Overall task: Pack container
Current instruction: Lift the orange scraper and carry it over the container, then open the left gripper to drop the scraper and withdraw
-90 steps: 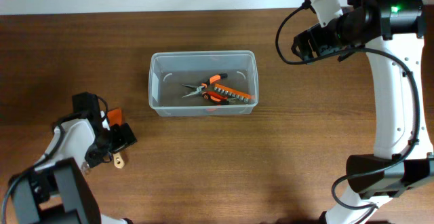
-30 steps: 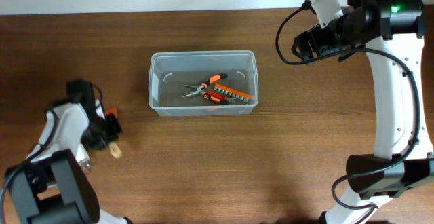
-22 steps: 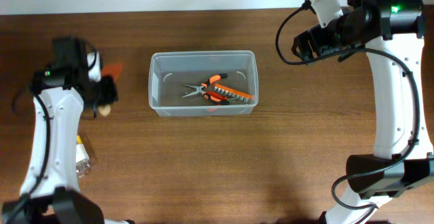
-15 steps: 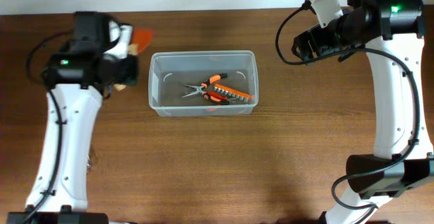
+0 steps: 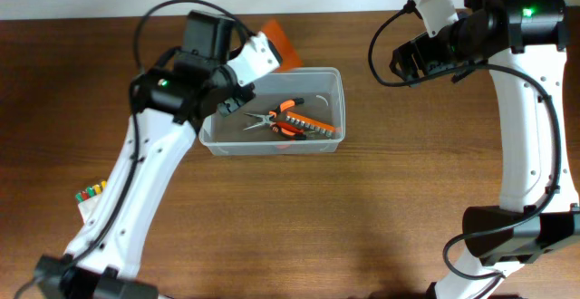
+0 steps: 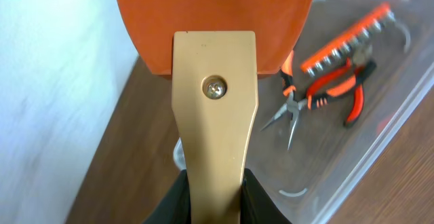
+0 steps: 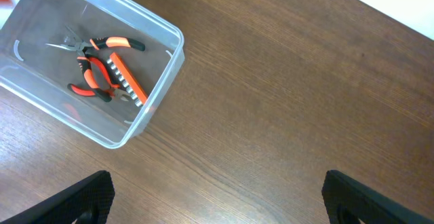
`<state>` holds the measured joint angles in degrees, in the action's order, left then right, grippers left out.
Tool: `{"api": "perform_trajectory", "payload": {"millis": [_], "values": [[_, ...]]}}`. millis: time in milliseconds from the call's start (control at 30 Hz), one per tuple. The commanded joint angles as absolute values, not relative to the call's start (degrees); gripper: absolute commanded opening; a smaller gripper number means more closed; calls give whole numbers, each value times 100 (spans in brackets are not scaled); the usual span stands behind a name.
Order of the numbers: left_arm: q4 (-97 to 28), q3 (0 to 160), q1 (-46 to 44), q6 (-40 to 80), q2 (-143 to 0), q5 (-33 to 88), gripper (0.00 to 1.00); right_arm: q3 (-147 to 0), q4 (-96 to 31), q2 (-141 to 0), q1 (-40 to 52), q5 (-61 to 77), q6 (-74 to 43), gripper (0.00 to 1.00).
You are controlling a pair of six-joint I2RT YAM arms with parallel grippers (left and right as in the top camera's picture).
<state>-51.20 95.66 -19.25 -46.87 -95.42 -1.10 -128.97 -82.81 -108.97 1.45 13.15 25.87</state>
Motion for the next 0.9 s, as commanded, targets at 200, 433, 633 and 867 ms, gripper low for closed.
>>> {"api": "perform_trajectory", "payload": {"millis": [200,433,633,867], "values": [[-5225,9668,-1898,-5623,-11098,392,2,-12866,-8294,-10912,110,1286,2582,99],[-5225,9668,-1903,-5623,-11802,434,2,-12866,-8294,-10912,110,1288,2582,99],[-5227,9668,-1896,-5618,-12031,432,33,-12866,-8294,-10912,110,1286,2582,99],[-5186,9688,-1896,-5227,-12020,360,60,-12866,-8302,-10912,110,1288,2582,98]]}}
